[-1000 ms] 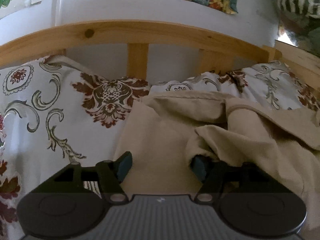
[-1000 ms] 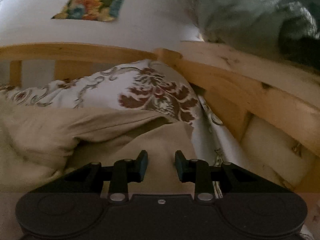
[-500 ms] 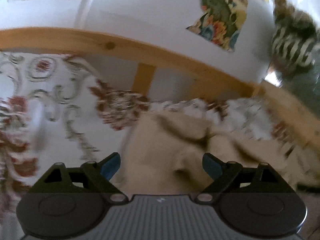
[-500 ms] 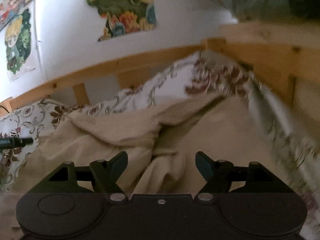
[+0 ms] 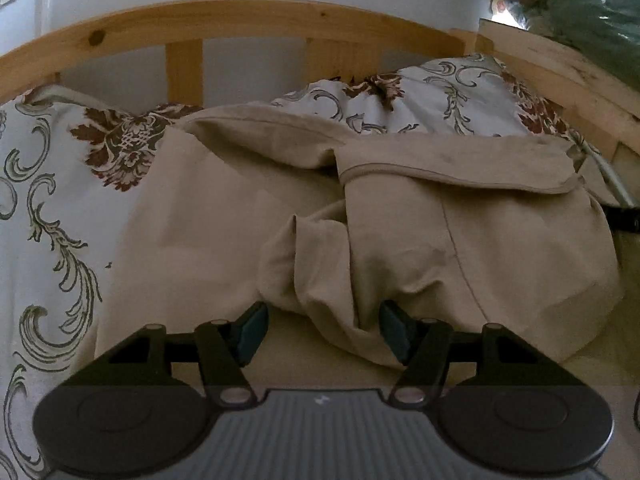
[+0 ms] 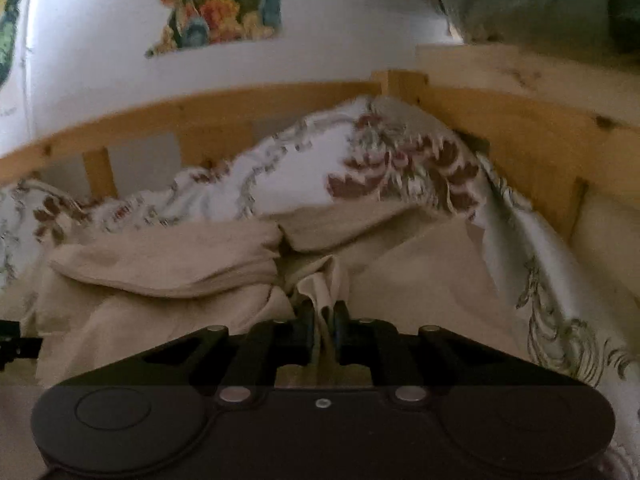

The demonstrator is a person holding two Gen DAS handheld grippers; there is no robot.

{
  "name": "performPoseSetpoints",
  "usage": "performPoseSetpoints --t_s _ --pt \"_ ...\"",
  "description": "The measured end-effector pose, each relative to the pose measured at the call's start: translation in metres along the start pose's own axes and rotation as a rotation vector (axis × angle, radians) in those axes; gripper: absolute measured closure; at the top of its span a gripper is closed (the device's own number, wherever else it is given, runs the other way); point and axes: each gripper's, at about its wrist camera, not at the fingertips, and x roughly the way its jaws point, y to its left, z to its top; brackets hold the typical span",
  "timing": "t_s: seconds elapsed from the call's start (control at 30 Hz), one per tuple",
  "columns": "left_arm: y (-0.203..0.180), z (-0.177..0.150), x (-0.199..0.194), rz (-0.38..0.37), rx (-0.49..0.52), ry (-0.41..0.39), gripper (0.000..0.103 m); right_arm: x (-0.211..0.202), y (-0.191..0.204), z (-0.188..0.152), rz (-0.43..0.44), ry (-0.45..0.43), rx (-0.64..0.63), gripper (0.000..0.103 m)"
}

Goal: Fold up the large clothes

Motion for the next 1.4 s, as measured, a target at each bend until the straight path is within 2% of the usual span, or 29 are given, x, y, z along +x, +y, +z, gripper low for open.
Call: performPoseSetpoints --t_s 0.03,0.1,0.23,0.37,0.43,0.63,0.83,1.0,1.07,1.17,1.23,1.3,1.4 --pt "0.001 0.000 -0.003 0.004 -0.011 0.005 0.032 0.002 0.001 -0.005 -0.012 0.009 -0.010 0.085" --pt "0.004 0.000 -0.010 0.017 -0.025 0.008 0.023 0.000 0.000 -0.012 -0.028 0.013 -0.022 0.081" --pt "0.011 -0.003 -0.030 0.030 -0.042 0.010 0.014 -0.023 -0.005 -0.024 -0.025 -0.023 -0.005 0.053" --pt "0.005 -0.016 -0.058 0.091 -0.025 -0.017 0.003 -0.050 -0.002 -0.033 -0.037 -0.044 -0.044 0.032" --pt "-0.002 -0.026 -0.074 0.097 -0.003 -0.030 0.002 -0.068 -0.001 -0.039 -0.028 -0.049 -0.070 0.020" --pt "-0.029 -0.063 -0.126 0.048 0.084 -0.016 0.001 -0.139 0.016 -0.066 0.043 -0.068 -0.213 0.003" --pt "-0.068 -0.108 -0.177 -0.018 0.241 -0.021 0.001 -0.213 0.041 -0.099 0.103 -0.082 -0.386 0.001" --pt "-0.096 -0.150 -0.196 -0.079 0.328 0.032 0.001 -0.253 0.072 -0.141 0.224 0.006 -0.584 0.001" --pt "-0.105 -0.164 -0.196 -0.081 0.369 0.055 0.001 -0.254 0.084 -0.159 0.269 0.064 -0.661 0.001" --pt "-0.113 -0.179 -0.195 -0.080 0.430 0.073 0.001 -0.243 0.099 -0.179 0.259 0.155 -0.794 0.001" --pt "-0.118 -0.185 -0.195 -0.069 0.457 0.070 0.001 -0.234 0.101 -0.184 0.257 0.183 -0.812 0.001" --pt "-0.120 -0.187 -0.195 -0.064 0.473 0.067 0.001 -0.227 0.102 -0.185 0.256 0.197 -0.800 0.001" --pt "-0.121 -0.186 -0.193 -0.057 0.485 0.070 0.001 -0.223 0.100 -0.184 0.232 0.148 -0.793 0.001"
